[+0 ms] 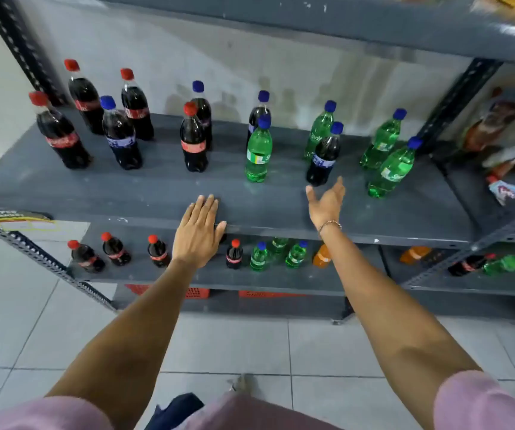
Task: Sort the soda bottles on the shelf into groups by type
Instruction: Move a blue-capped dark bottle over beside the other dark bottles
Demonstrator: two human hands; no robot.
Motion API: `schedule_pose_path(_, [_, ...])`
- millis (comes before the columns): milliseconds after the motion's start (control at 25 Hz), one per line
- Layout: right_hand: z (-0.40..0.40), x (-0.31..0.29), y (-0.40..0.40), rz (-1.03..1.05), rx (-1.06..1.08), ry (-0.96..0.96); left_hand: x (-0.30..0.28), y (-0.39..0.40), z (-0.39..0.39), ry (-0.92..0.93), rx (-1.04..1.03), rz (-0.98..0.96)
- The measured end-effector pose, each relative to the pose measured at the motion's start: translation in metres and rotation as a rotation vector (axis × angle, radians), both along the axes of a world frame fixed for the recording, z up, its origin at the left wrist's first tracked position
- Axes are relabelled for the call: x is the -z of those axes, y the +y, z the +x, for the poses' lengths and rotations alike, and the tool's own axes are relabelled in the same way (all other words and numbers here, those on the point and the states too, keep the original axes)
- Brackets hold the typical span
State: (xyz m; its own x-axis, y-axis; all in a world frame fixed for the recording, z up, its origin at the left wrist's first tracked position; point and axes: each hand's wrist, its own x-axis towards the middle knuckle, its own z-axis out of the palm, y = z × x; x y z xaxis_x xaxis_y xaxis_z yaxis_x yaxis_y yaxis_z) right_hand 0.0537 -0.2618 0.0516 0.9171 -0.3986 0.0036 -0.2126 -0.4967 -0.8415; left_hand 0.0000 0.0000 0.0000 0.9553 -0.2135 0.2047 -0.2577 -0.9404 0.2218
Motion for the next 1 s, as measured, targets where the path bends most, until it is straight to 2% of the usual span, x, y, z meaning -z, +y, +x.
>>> schedule_pose_path(200, [0.034, -0.008, -0.017, 0.157, -0.012, -0.013, 0.005, 0.003, 0.002, -0.033, -0.035, 0.024])
schedule_pose_path(600, [0.042, 0.000, -0.014, 0.119, 0.103, -0.124, 0.006, 0.007, 0.007, -0.024, -0.034, 0.073])
schedule_pose_path(880, [-0.002, 0.016, 0.043, 0.074, 0.107, -0.221, 0.004, 0.041, 0.006, -0.011, -0.110, 0.114])
schedule_pose_path(1000, [-0.018, 0.024, 0.081, 0.026, 0.019, -0.296, 0.007, 0.058, 0.006, -0.035, -0.081, 0.141])
